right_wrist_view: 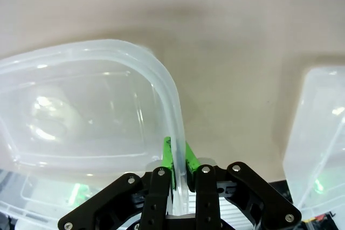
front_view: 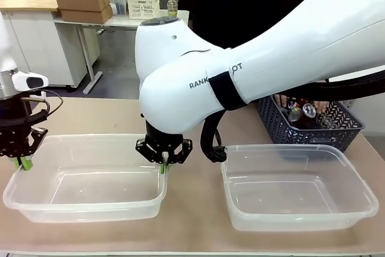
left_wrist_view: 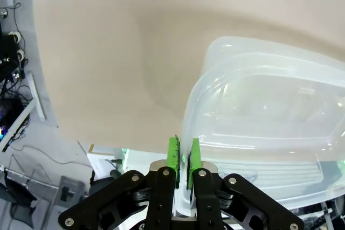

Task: Sort the waste into each basket.
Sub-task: Pick up the Organizing box on the left side of the table and lift it.

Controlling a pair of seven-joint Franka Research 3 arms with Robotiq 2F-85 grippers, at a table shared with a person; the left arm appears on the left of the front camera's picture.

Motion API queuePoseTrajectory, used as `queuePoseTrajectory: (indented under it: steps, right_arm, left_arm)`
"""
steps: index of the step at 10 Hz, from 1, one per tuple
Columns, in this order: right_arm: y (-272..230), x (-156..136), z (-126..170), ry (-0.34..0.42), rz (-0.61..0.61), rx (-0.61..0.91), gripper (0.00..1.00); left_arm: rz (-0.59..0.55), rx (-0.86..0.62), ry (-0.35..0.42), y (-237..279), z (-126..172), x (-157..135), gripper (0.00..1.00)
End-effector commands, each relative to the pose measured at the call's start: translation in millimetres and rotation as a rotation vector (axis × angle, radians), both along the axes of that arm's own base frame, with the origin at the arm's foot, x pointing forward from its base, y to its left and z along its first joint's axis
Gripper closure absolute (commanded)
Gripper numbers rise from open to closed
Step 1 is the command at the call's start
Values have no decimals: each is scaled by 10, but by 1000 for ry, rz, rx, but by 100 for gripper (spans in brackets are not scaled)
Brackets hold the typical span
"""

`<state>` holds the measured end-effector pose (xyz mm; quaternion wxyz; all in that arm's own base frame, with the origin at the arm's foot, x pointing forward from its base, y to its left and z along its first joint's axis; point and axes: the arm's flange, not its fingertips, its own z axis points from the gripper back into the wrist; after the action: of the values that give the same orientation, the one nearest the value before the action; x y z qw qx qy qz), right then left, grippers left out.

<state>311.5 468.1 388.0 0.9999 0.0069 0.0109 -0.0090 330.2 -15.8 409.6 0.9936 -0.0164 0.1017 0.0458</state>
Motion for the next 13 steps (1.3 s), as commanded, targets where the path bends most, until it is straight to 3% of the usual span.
queuePoseTrajectory:
  steps: [1, 4, 6, 8, 9, 11, 12, 13]
  right_arm:
    - [-419, -37, 340, 7, -28, -66, 100]
    - [-821, -98, 898, 49, -10, -72, 100]
    - [-1071, -141, 1015, 88, -17, -78, 100]
    - [-1289, -231, 979, -2, -98, -36, 100]
    - [-793, -64, 1235, 12, -36, 32, 100]
    - [-793, -64, 1235, 12, -36, 32, 100]
    - [-793, -64, 1235, 12, -36, 32, 100]
    - [-852, -66, 1266, -18, -52, 50, 94]
  left_arm:
    - [119, 54, -84, -13, 301, -342, 100]
    - [222, 17, -215, -224, 1182, -37, 100]
    - [218, -73, -324, -430, 1767, 117, 100]
    - [152, -103, -349, -597, 1833, 146, 100]
    - [141, -107, -289, -651, 1725, -34, 100]
    - [141, -107, -289, -651, 1725, -34, 100]
    - [107, -113, -273, -787, 1713, 5, 91]
    - [68, -96, -261, -835, 1647, 10, 91]
